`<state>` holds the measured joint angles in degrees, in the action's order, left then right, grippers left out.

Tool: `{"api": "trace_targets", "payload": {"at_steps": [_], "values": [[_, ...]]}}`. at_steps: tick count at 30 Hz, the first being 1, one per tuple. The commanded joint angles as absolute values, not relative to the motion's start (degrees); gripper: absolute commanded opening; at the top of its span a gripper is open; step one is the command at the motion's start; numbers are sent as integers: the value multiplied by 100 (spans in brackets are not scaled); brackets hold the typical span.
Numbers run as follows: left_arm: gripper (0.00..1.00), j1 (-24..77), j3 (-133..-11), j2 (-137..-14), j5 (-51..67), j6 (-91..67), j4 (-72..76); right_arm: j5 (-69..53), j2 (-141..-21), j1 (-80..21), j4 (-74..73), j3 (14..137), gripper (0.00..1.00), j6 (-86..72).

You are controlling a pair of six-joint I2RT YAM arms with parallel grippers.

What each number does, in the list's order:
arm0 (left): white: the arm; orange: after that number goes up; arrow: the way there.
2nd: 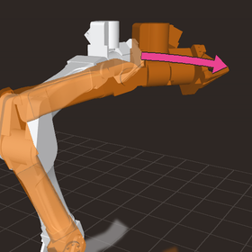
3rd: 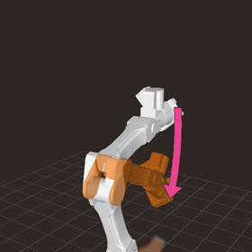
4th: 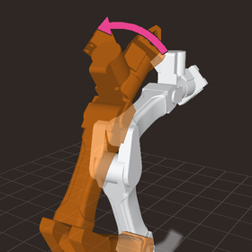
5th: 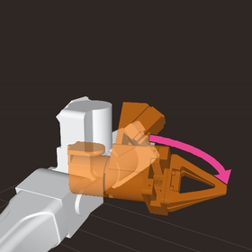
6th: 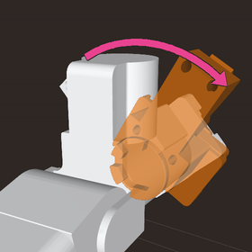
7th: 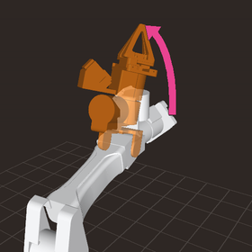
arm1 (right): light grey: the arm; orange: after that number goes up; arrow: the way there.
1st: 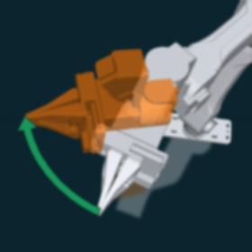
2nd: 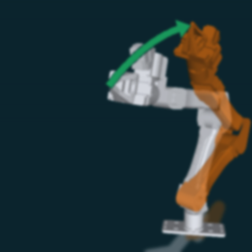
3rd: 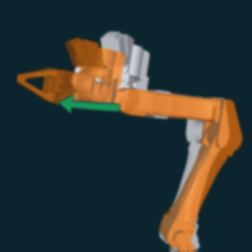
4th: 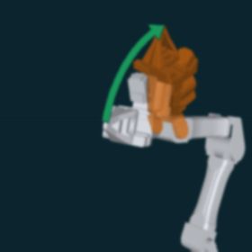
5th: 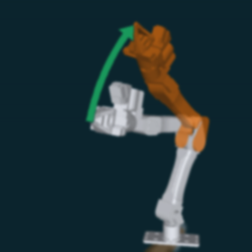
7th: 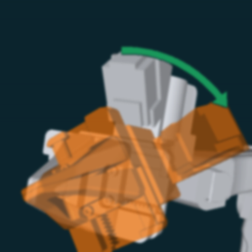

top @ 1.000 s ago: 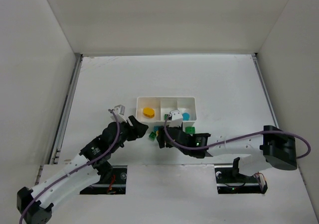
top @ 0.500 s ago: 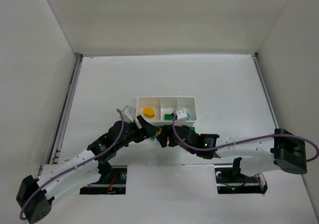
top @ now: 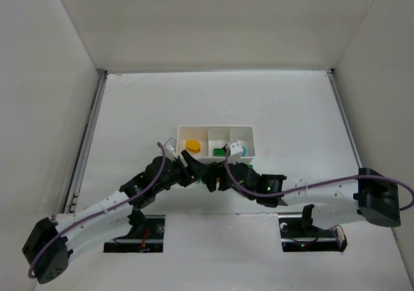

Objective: Sort the legos into containers by color

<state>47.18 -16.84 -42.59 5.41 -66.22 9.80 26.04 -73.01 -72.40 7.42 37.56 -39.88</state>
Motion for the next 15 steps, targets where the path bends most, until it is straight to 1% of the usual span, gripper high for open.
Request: {"api": "trace_targets", "payload": {"at_steps": [1,4,6,8,12,15], "values": [[57,4812,-1530,-4149,712,-7004,1275,2645,-7198,-7229,1335,3709,60,-3938],[51,4786,-1433,-4043,703,-7145,1257,2646,-7198,-7229,1397,3709,60,-3937],[50,4777,-1406,-3999,694,-7233,1257,2689,-7198,-7229,1415,3709,60,-3937],[50,4820,-1397,-4008,720,-7321,1309,2794,-7190,-7229,1415,3700,60,-3937],[56,5031,-1415,-4122,686,-7453,1389,2804,-7172,-7229,1625,3630,60,-3903],[57,5137,-1468,-4192,659,-7453,1397,2777,-7207,-7229,1863,3569,61,-3806]]}}
